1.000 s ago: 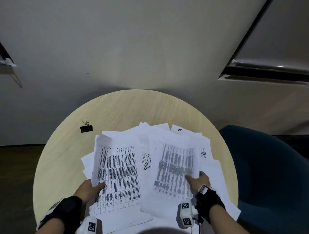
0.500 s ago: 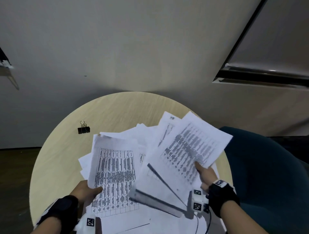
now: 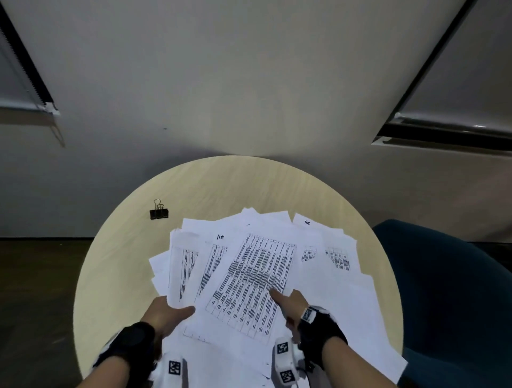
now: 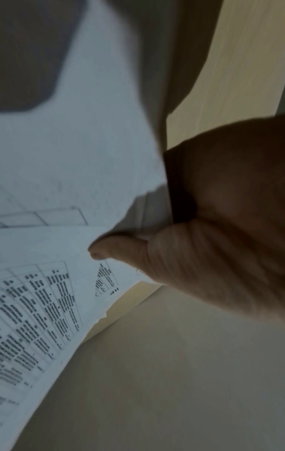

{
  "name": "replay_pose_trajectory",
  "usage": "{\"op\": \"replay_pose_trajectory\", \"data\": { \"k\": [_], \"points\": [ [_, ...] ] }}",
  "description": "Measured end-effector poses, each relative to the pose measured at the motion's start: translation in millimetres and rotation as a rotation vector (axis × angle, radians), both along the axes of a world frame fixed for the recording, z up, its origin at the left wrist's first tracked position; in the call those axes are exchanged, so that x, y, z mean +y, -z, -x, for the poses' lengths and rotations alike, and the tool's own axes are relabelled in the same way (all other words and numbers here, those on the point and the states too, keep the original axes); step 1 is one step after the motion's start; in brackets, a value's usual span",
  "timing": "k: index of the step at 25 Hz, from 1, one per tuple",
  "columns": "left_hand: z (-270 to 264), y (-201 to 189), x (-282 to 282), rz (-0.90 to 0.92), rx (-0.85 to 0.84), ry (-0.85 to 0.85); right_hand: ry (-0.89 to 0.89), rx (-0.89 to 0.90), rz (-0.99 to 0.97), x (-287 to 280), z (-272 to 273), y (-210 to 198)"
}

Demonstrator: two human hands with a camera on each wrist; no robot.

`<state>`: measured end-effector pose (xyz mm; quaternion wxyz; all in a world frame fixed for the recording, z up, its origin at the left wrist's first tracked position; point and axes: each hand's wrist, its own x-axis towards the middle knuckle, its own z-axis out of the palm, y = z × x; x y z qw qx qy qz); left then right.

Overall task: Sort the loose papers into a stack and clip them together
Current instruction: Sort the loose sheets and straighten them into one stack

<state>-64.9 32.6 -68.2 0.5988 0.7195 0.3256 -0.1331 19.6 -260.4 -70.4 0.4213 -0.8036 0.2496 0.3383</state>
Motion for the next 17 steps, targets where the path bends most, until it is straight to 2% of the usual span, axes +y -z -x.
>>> {"op": "replay_pose_trajectory", "data": {
  "k": [2,6,7,10,13,17],
  "points": [
    [1.0,0.5,-0.3,0.011,0.006,-0.021,-0.051,-0.013,0.059,-11.7,-0.6,0.5],
    [-0.1,5.5,-1.5,0.08,-0.028,-0.092,0.016,-0.073,0.128,-37.3,1.0,1.4],
    [0.7,8.0,-1.3,0.08,-0.029,-0.092,0.018,-0.032,0.144,-38.6,3.7,-5.7],
    [0.9,9.9,0.5,0.087,0.006,-0.085,-0.087,0.085,0.128,-36.9,5.3,-1.7],
    [2.0,22.0,3.9,0.156,0.045,-0.113,-0.2,0.05,0.099,-16.1,6.9,1.2],
    [2.6,13.7,3.5,0.191,0.019,-0.147,-0.04,-0.032,0.14,-8.1,-0.5,6.0]
  ]
}}
